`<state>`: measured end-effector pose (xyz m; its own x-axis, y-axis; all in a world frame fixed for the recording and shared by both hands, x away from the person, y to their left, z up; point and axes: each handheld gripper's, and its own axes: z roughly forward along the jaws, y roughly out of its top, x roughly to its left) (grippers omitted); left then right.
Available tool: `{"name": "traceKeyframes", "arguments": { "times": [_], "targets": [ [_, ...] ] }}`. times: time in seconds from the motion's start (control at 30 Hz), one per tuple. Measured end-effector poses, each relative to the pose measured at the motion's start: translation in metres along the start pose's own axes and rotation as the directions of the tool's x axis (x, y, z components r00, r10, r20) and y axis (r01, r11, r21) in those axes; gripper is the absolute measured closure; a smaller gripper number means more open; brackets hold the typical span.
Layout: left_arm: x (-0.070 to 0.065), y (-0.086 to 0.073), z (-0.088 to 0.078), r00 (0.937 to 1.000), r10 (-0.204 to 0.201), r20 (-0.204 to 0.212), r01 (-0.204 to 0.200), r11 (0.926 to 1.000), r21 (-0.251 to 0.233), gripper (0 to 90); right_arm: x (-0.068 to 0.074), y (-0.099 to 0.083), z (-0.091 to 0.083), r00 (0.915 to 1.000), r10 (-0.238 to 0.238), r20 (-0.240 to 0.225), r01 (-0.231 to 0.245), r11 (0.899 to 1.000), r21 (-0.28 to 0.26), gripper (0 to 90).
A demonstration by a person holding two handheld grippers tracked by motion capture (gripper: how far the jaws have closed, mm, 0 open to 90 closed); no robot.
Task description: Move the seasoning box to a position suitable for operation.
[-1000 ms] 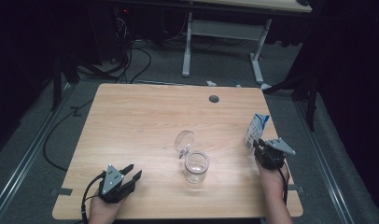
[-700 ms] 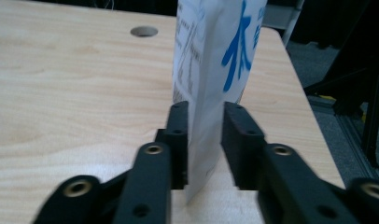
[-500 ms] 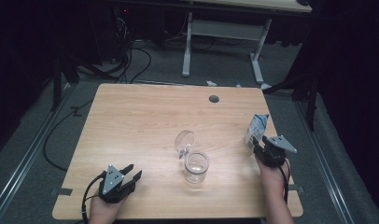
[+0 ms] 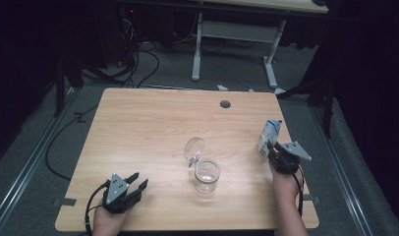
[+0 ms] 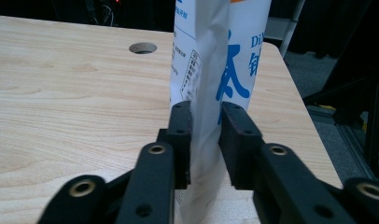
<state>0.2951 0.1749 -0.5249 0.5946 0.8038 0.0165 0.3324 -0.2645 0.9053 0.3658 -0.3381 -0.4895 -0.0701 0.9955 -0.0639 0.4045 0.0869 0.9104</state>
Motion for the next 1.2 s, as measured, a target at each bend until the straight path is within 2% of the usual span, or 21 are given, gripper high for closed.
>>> {"name": "traceKeyframes", "arguments": {
  "times": [0.1, 0.3, 0.4, 0.57, 0.63, 1.0, 1.2],
  "targets": [
    [0.0, 0.0, 0.0, 1.0, 0.0, 0.0, 0.0, 1.0, 0.001, 56.9, 0.001, 0.0, -0.002, 0.9997, -0.022, 0.007, 0.022, 1.0, -0.008, 84.2],
    [-0.001, 0.0, 0.001, 1.0, 0.001, 0.002, -0.001, 1.0, 0.001, 56.8, -0.003, 0.001, -0.003, 0.9995, -0.008, -0.031, 0.009, 1.0, 0.005, 86.7],
    [-0.001, 0.0, 0.001, 1.0, -0.001, 0.002, 0.001, 1.0, 0.0, 56.7, -0.003, 0.002, -0.003, 0.999, -0.022, -0.039, 0.023, 1.0, 0.007, 87.8],
    [-0.001, -0.001, 0.001, 1.0, -0.008, 0.006, 0.008, 1.0, -0.002, 56.4, -0.005, 0.005, -0.003, 0.9961, -0.004, -0.088, 0.006, 1.0, 0.022, 88.5],
    [-0.001, -0.001, 0.0, 0.9999, -0.011, 0.012, 0.011, 0.9999, -0.008, 56.0, -0.005, 0.006, -0.004, 0.9952, -0.014, -0.097, 0.017, 0.999, 0.029, 89.1],
    [-0.001, -0.001, -0.001, 0.9997, -0.015, 0.019, 0.015, 0.9995, -0.027, 55.9, -0.002, 0.016, -0.011, 0.9863, -0.058, -0.154, 0.07, 0.995, 0.071, 89.5],
    [-0.001, -0.001, 0.0, 0.9996, -0.013, 0.026, 0.014, 0.9993, -0.034, 55.4, -0.001, 0.023, -0.019, 0.9773, -0.073, -0.199, 0.095, 0.99, 0.104, 89.6]
  ]
}}
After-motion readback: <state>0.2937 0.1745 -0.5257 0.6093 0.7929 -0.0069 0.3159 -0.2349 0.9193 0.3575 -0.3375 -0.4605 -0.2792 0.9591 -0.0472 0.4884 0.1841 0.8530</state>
